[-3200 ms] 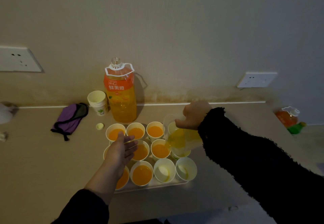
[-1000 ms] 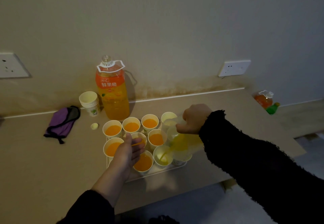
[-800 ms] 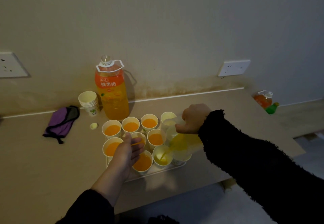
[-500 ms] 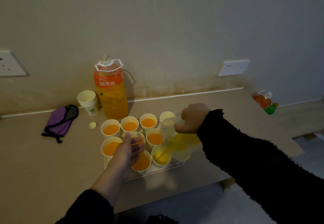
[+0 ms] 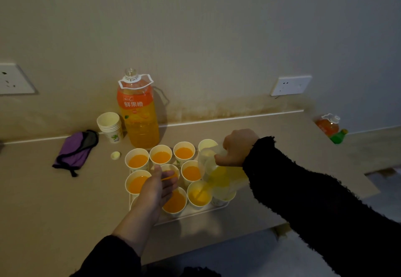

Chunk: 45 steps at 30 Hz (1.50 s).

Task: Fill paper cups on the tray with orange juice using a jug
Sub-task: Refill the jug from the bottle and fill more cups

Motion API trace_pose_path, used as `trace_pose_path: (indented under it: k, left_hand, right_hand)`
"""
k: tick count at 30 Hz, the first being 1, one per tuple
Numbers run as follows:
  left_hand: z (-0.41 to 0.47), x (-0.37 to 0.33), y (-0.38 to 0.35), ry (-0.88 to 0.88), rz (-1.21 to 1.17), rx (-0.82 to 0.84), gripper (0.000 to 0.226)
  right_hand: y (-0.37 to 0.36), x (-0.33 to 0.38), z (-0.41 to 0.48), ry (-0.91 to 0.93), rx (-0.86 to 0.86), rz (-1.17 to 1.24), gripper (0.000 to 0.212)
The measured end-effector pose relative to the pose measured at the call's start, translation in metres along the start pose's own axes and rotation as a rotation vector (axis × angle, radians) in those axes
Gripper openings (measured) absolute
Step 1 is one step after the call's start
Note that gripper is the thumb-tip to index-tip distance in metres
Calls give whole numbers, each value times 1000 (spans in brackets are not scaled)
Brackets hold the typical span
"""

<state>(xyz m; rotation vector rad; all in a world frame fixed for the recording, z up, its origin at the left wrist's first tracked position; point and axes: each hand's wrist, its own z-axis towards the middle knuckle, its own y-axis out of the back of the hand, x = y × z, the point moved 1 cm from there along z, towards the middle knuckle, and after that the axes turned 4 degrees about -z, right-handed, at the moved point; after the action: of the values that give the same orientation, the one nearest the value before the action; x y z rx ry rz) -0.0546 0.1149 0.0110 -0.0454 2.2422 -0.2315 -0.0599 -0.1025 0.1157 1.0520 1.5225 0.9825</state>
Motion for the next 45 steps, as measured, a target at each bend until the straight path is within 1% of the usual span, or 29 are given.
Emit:
trace_pose_path:
  k: [5,9,15,21,26,31,36,40,45]
  left_hand:
    - [0,-1,-1,9,-12,-7,50]
    - [-1,-2,-1,10,-22,-2,49]
    - [-1,-3,-3,2,-31,-4,50]
    - [-2,-1,-2,-13,-34,3,50]
    - [-4,-1,-3,-13,-29,-4,50]
    - [-5,-4,-3,-8,-28,-9,50]
    - [-5,-4,-2,-10,-23,-21,50]
    - [-6,-5,-3,-14,-23,-20,49]
    - [-6,-5,-3,-22,-23,-13,50]
  right_hand:
    - [0,0,2,8,-9,-11,57]
    - [-3,-1,5,7,-11,-17,62]
    - [-3,-2,7,6,-8,-25,61]
    - [-5,-1,8,41,-58,-46,70]
    - [-2,-1,7,47,-57,-30,69]
    - [0,-2,8,23,-40,-44,61]
    - [1,-1,9,31,-45,-62,64]
    - [2,0,9,27,-25,-58,60]
    - [2,3,9,31,-15,-61,61]
